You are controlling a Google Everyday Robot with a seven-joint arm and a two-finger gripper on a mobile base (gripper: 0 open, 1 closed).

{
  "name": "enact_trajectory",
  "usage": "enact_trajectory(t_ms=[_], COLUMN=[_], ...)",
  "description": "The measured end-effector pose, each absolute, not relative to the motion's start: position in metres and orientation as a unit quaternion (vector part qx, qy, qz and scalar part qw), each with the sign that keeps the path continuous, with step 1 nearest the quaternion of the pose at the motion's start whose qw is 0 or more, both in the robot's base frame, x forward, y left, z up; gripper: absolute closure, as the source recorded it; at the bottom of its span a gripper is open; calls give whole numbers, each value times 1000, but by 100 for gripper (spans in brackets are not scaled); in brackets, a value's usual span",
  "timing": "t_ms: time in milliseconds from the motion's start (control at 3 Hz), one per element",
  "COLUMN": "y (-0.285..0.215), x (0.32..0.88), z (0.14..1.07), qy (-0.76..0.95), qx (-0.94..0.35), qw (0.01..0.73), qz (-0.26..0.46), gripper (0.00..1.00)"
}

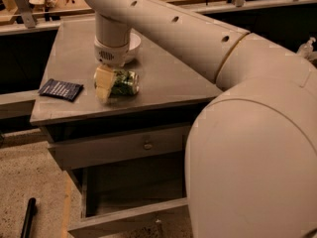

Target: Place green can into middle drawer

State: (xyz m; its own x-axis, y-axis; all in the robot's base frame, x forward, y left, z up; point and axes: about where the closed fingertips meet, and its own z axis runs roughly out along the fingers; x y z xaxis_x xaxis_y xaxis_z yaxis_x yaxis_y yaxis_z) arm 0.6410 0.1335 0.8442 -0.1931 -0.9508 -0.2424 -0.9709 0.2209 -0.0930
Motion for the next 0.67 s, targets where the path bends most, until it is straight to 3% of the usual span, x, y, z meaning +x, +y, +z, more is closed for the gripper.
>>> enact_trajectory(t_ms=[667], y=[132], x=[633], z=[870], qy=[736], qx=[-658], qw=[140], qz=[74], gripper=[65])
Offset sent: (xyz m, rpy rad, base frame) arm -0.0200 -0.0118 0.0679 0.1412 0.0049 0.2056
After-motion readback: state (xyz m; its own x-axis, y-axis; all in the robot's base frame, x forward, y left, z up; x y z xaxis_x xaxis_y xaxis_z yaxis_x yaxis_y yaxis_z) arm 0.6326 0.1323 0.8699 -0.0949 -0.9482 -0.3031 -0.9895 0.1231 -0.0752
